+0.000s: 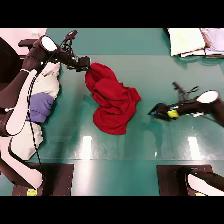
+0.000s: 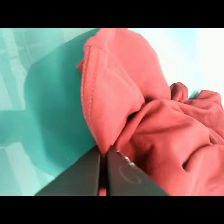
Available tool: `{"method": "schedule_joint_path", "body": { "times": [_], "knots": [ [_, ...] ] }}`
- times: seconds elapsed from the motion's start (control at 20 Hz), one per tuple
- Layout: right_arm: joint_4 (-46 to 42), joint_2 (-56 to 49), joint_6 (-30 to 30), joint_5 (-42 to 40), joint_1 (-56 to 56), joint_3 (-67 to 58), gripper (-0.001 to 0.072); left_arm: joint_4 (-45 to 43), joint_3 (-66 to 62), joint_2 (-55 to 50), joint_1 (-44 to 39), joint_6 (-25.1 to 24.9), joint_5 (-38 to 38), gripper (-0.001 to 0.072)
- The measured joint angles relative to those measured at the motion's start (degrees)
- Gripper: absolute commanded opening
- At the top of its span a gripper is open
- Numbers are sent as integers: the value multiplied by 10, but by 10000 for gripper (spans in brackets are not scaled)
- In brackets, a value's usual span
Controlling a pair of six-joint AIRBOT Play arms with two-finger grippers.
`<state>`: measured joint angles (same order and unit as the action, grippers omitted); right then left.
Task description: Fold the shirts.
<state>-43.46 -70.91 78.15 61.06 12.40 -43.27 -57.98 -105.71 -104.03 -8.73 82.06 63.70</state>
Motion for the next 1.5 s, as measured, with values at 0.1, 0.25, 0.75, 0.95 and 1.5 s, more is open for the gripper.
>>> {"method": "schedule_joint_path", "body": {
  "times": [0.1, 0.25, 0.75, 0.95, 1.5],
  "knots": [
    [57, -50, -27, -43, 38, -3, 509, 0, -2, 0, 0, 0, 3, 24],
    [106, -117, -50, -73, 81, -45, 427, -1, -4, 0, 0, 0, 11, 24],
    [91, -168, -78, -99, 118, -189, 16, -19, -6, 39, 0, 0, 19, 22],
    [-19, -73, -49, -64, 78, -263, 16, -74, -27, 150, 1, -1, 9, 23],
    [-236, 199, 33, 145, 10, -556, 16, -89, -102, 532, 0, -12, -7, 22]
  ]
}}
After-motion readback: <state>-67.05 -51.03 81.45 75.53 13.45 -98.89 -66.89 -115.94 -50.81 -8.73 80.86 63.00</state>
